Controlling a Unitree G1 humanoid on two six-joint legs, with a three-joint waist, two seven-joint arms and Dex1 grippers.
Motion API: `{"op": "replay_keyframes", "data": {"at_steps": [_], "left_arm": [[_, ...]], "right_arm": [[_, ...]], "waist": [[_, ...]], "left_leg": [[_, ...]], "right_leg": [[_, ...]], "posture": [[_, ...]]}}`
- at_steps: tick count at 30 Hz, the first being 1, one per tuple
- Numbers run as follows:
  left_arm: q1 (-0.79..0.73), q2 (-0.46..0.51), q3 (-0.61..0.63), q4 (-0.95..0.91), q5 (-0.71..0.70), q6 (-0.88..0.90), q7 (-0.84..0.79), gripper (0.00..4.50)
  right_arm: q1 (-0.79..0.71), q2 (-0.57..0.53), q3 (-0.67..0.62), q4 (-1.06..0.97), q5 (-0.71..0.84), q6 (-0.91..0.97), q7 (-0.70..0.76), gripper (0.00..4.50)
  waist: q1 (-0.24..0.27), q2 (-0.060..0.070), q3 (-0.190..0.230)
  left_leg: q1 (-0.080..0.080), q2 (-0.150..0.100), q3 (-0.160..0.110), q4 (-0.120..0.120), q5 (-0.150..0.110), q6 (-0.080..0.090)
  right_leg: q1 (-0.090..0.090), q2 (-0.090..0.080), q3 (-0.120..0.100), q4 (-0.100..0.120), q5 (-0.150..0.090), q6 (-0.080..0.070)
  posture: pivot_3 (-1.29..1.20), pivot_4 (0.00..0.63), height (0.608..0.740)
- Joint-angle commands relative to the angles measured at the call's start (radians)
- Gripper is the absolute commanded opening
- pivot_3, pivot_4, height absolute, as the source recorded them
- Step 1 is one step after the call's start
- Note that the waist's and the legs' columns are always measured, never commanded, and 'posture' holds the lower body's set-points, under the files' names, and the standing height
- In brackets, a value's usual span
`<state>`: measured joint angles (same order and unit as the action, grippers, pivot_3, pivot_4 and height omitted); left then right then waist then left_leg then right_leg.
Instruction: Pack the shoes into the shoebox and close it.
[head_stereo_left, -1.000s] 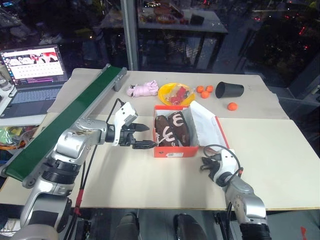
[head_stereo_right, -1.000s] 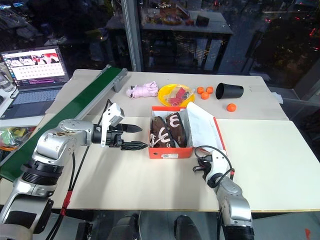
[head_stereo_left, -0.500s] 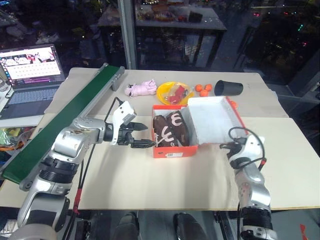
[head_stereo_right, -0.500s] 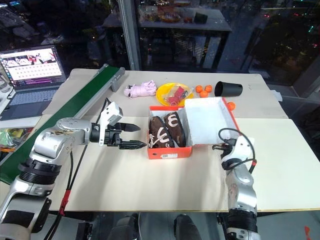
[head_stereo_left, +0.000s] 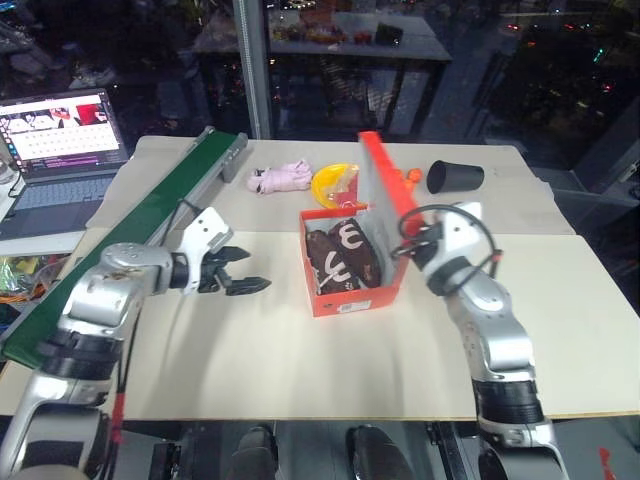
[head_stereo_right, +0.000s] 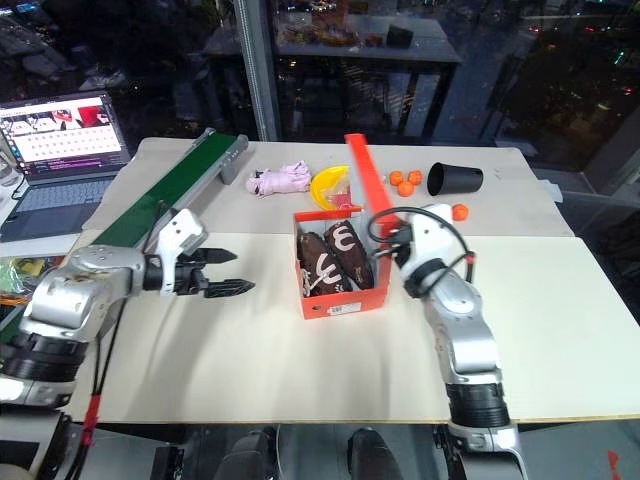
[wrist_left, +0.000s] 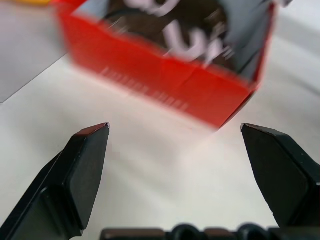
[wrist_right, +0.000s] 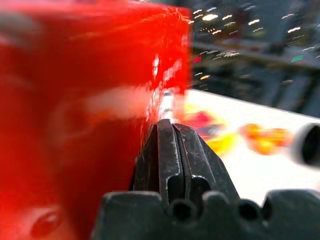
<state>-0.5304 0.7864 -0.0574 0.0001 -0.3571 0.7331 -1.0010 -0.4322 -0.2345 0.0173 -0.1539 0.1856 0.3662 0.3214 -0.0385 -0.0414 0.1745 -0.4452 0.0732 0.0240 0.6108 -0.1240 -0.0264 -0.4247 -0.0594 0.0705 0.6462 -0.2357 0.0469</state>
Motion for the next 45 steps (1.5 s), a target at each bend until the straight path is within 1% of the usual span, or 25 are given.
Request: {"op": "replay_keyframes", "data": {"at_steps": [1, 3, 9, 11, 12, 14, 17, 20, 22, 24, 25, 26, 28, 30, 31, 32, 34, 35, 37, 40, 42, 45], "left_arm": [[0.013, 0.005, 0.045, -0.077, -0.022, 0.006, 0.021, 4.50], [0.033, 0.000, 0.058, -0.109, -0.032, 0.024, 0.037, 4.50], [0.074, -0.001, 0.079, -0.165, -0.054, 0.055, 0.067, 4.50], [0.092, -0.006, 0.077, -0.180, -0.056, 0.052, 0.077, 4.50], [0.098, -0.009, 0.076, -0.187, -0.056, 0.049, 0.082, 4.50], [0.102, -0.017, 0.075, -0.195, -0.056, 0.040, 0.089, 4.50], [0.098, -0.038, 0.068, -0.195, -0.055, 0.015, 0.089, 4.50], [0.088, -0.061, 0.048, -0.183, -0.030, -0.036, 0.097, 4.50], [0.080, -0.080, 0.047, -0.168, -0.028, -0.060, 0.100, 4.50], [0.073, -0.107, 0.047, -0.157, -0.030, -0.096, 0.100, 4.50], [0.071, -0.121, 0.049, -0.155, -0.034, -0.110, 0.101, 4.50], [0.069, -0.130, 0.052, -0.153, -0.036, -0.118, 0.102, 4.50], [0.063, -0.144, 0.052, -0.140, -0.032, -0.134, 0.106, 4.50], [0.062, -0.148, 0.039, -0.119, -0.014, -0.153, 0.105, 4.50], [0.064, -0.148, 0.033, -0.109, -0.006, -0.169, 0.101, 4.50], [0.065, -0.148, 0.029, -0.102, 0.000, -0.180, 0.098, 4.50], [0.080, -0.152, 0.030, -0.082, 0.001, -0.195, 0.088, 4.50], [0.088, -0.156, 0.031, -0.073, 0.004, -0.207, 0.085, 4.50], [0.102, -0.166, 0.036, -0.059, 0.004, -0.224, 0.088, 4.50], [0.127, -0.206, 0.071, -0.055, -0.018, -0.231, 0.134, 4.50], [0.156, -0.226, 0.089, -0.074, -0.027, -0.233, 0.153, 4.50], [0.200, -0.243, 0.111, -0.091, -0.025, -0.247, 0.179, 4.50]], "right_arm": [[-0.029, 0.013, 0.064, -0.001, -0.002, 0.015, 0.043, 0.05], [-0.041, 0.028, 0.100, 0.036, -0.013, 0.009, 0.063, 0.05], [-0.083, 0.069, 0.139, 0.158, -0.021, 0.001, 0.089, 0.05], [-0.087, 0.082, 0.127, 0.278, -0.021, 0.084, 0.065, 0.05], [-0.085, 0.063, 0.154, 0.329, -0.067, 0.094, 0.054, 0.05], [-0.068, 0.050, 0.163, 0.357, -0.083, 0.117, 0.057, 0.05], [-0.047, 0.030, 0.180, 0.309, -0.091, 0.140, 0.079, 0.05], [-0.035, 0.028, 0.158, 0.222, -0.060, 0.143, 0.089, 0.05], [-0.026, 0.029, 0.116, 0.143, -0.016, 0.160, 0.099, 0.05], [-0.013, 0.010, 0.039, 0.016, 0.044, 0.183, 0.104, 0.05], [-0.004, -0.009, 0.004, -0.042, 0.067, 0.195, 0.109, 0.58], [0.001, -0.022, -0.016, -0.078, 0.082, 0.205, 0.111, 0.71], [0.028, -0.091, -0.044, -0.155, 0.096, 0.229, 0.140, 1.41], [0.073, -0.186, -0.104, -0.224, 0.119, 0.252, 0.184, 2.15], [0.094, -0.217, -0.138, -0.245, 0.135, 0.261, 0.197, 2.55], [0.107, -0.238, -0.160, -0.258, 0.149, 0.267, 0.204, 2.76], [0.175, -0.293, -0.226, -0.278, 0.166, 0.254, 0.232, 3.49], [0.214, -0.315, -0.251, -0.278, 0.163, 0.237, 0.243, 3.94], [0.285, -0.336, -0.271, -0.266, 0.151, 0.199, 0.254, 4.45], [0.369, -0.333, -0.281, -0.238, 0.136, 0.139, 0.253, 4.45], [0.391, -0.313, -0.290, -0.233, 0.150, 0.131, 0.239, 4.45], [0.412, -0.302, -0.279, -0.221, 0.146, 0.104, 0.237, 4.45]], "waist": [[0.006, 0.000, 0.000], [0.006, 0.000, 0.000], [-0.001, 0.000, 0.000], [-0.002, 0.000, 0.000], [-0.004, -0.001, 0.000], [-0.003, -0.001, -0.001], [0.004, -0.005, -0.004], [0.010, -0.008, -0.006], [0.013, -0.008, -0.006], [0.018, -0.008, -0.006], [0.021, -0.007, -0.005], [0.023, -0.006, -0.005], [0.023, -0.006, -0.004], [0.024, -0.006, -0.004], [0.027, -0.006, -0.004], [0.027, -0.006, -0.004], [0.025, -0.006, -0.004], [0.025, -0.006, -0.004], [0.023, -0.006, -0.004], [0.020, -0.006, -0.004], [0.018, -0.006, -0.004], [0.013, -0.006, -0.004]], "left_leg": [[-0.001, 0.000, 0.000, 0.001, 0.000, 0.000], [-0.001, 0.000, 0.000, 0.002, 0.000, 0.000], [0.000, 0.000, 0.000, 0.002, 0.000, 0.000], [0.000, 0.000, 0.000, 0.001, 0.000, 0.000], [0.000, 0.000, 0.000, 0.001, 0.000, 0.000], [0.000, 0.000, 0.000, 0.001, 0.000, 0.000], [0.003, 0.001, 0.000, 0.001, 0.000, 0.000], [0.004, 0.001, 0.000, 0.001, 0.000, 0.000], [0.003, 0.001, 0.000, 0.001, 0.000, 0.000], [0.002, 0.001, 0.001, 0.000, 0.000, 0.000], [0.001, 0.001, 0.001, 0.000, 0.000, 0.000], [0.000, 0.001, 0.001, 0.000, 0.000, 0.000], [-0.001, 0.001, 0.001, 0.001, 0.000, 0.000], [-0.001, 0.001, 0.001, 0.001, 0.000, 0.000], [-0.001, 0.001, 0.001, 0.001, 0.000, 0.000], [0.000, 0.001, 0.001, 0.000, 0.000, 0.000], [0.000, 0.001, 0.001, 0.000, 0.000, 0.000], [0.000, 0.001, 0.001, 0.000, 0.000, 0.000], [0.000, 0.001, 0.001, 0.001, 0.000, 0.000], [0.000, 0.001, 0.001, 0.001, 0.000, 0.000], [0.001, 0.001, 0.001, 0.001, 0.000, 0.000], [0.002, 0.001, 0.001, 0.001, 0.000, 0.000]], "right_leg": [[0.000, 0.000, 0.000, 0.000, 0.000, 0.000], [0.000, 0.000, 0.000, 0.000, 0.000, -0.001], [0.000, 0.000, 0.000, 0.000, 0.000, -0.001], [0.000, 0.000, 0.000, 0.000, 0.001, -0.001], [0.000, 0.000, 0.000, 0.000, 0.001, -0.001], [0.000, 0.000, 0.000, 0.000, 0.001, -0.001], [0.003, 0.000, -0.001, 0.000, 0.000, -0.002], [0.004, -0.001, -0.001, 0.000, -0.003, -0.007], [0.003, -0.001, -0.001, 0.000, -0.003, -0.007], [0.002, 0.000, -0.001, 0.000, -0.002, -0.006], [0.001, 0.000, -0.001, 0.000, -0.001, -0.004], [0.000, 0.000, -0.001, 0.000, 0.000, -0.003], [-0.001, 0.000, -0.001, 0.000, 0.001, -0.002], [0.000, 0.000, -0.001, 0.000, 0.001, -0.002], [0.000, 0.000, -0.001, 0.000, 0.000, -0.002], [0.000, 0.000, -0.001, 0.000, 0.000, -0.002], [0.000, 0.000, -0.001, -0.001, -0.002, -0.004], [0.000, 0.000, -0.001, -0.001, -0.002, -0.004], [0.001, 0.000, -0.001, -0.001, -0.002, -0.004], [0.001, 0.000, 0.000, -0.002, -0.003, -0.005], [0.001, 0.000, 0.000, -0.002, -0.005, -0.002], [0.001, 0.000, 0.000, -0.002, -0.005, -0.001]], "posture": [[0.00, 0.150, 0.736], [0.00, 0.150, 0.736], [0.00, 0.150, 0.736], [0.00, 0.150, 0.736], [0.00, 0.150, 0.736], [0.00, 0.150, 0.736], [0.00, 0.150, 0.736], [0.00, 0.150, 0.736], [0.00, 0.150, 0.736], [0.00, 0.150, 0.736], [0.00, 0.150, 0.736], [0.00, 0.150, 0.736], [0.00, 0.150, 0.736], [0.00, 0.150, 0.736], [0.00, 0.150, 0.736], [0.00, 0.150, 0.736], [0.00, 0.150, 0.736], [0.00, 0.150, 0.736], [0.00, 0.150, 0.736], [0.00, 0.150, 0.736], [0.00, 0.150, 0.736], [0.00, 0.150, 0.736]]}}
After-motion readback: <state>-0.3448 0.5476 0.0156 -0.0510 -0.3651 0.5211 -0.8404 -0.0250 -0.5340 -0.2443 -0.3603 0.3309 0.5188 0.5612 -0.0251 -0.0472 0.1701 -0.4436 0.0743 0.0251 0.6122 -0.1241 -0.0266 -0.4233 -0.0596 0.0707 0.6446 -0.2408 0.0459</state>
